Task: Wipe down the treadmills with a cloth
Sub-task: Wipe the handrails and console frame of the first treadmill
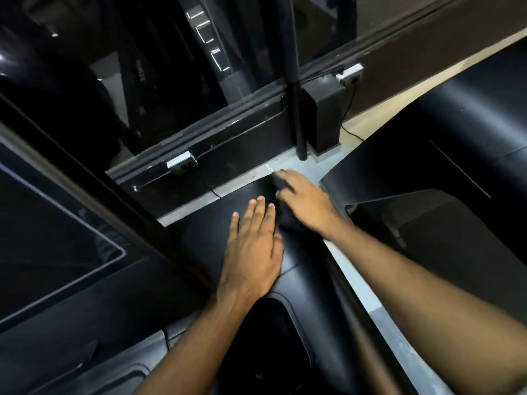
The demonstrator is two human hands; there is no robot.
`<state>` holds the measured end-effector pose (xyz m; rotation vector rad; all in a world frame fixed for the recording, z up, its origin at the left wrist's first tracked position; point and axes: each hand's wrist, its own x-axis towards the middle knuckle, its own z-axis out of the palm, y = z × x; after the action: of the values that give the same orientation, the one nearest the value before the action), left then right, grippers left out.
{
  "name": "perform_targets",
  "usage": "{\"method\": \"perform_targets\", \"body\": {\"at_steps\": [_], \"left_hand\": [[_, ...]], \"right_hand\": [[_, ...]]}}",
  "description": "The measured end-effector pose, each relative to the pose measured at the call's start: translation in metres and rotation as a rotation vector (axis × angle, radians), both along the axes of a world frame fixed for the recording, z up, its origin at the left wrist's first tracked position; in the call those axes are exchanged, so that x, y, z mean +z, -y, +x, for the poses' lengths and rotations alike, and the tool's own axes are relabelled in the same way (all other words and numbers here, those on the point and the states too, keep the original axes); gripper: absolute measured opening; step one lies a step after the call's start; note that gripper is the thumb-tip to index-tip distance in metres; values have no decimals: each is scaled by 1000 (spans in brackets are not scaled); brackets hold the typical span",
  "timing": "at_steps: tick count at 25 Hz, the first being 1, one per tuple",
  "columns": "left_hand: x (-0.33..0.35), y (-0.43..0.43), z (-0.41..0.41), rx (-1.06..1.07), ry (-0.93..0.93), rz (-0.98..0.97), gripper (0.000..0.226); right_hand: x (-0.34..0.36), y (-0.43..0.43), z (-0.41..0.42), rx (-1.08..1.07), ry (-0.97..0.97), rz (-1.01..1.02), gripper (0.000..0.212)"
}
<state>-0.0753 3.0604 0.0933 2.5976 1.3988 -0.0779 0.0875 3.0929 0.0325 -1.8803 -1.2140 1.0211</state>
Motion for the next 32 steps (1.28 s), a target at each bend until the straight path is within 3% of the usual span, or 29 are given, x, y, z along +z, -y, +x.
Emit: {"method": "perform_targets", "body": {"at_steps": [1, 2, 5, 7, 9, 11, 13, 15, 17, 19, 23, 25, 27, 30, 31, 32], "left_hand": [[-2, 0, -1, 0, -3, -6, 61], [-3, 3, -3, 5, -14, -18, 59], [-1, 8, -4, -7, -47, -33, 61], [-1, 7, 0, -23, -34, -27, 61], [-2, 10, 2, -16, -32, -44, 56], [1, 22, -2, -15, -47, -72, 56], [4, 31, -7, -41, -55, -84, 58], [3, 33, -10, -70, -52, -78, 58], [1, 36, -13, -65, -65, -70, 57], [2, 45, -15, -54, -76, -81, 57], [3, 53, -13, -69, -62, -75, 58], [2, 55, -14, -75, -65, -80, 57], [4, 62, -17, -75, -60, -94, 57], [6, 67, -16, -106, -76, -80, 57], [6, 66, -16, -111, -79, -70, 57], [5, 67, -15, -115, -81, -72, 57]], "right_hand": [[1, -12, 6, -97, -157, -112, 46], [3, -11, 4, -149, -178, -183, 45], [5, 33, -27, -80, 130, 23, 45], [1, 40, -22, -26, 173, 147, 44], [-11, 18, 4, -100, -84, -100, 40], [-7, 30, -1, -67, -14, -231, 41], [-1, 64, -32, -51, 205, -68, 49], [-3, 77, -36, -16, 242, 63, 51], [-4, 63, -8, -147, -50, -152, 41], [1, 75, -4, -220, -163, -350, 35], [4, 122, -37, -199, 178, -48, 44], [-3, 108, -11, -240, -41, -222, 36], [3, 116, -15, -236, -40, -341, 36], [16, 154, -56, -175, 294, -12, 46], [9, 150, -48, -147, 288, 47, 46], [1, 140, -29, -152, 217, -51, 43]]}}
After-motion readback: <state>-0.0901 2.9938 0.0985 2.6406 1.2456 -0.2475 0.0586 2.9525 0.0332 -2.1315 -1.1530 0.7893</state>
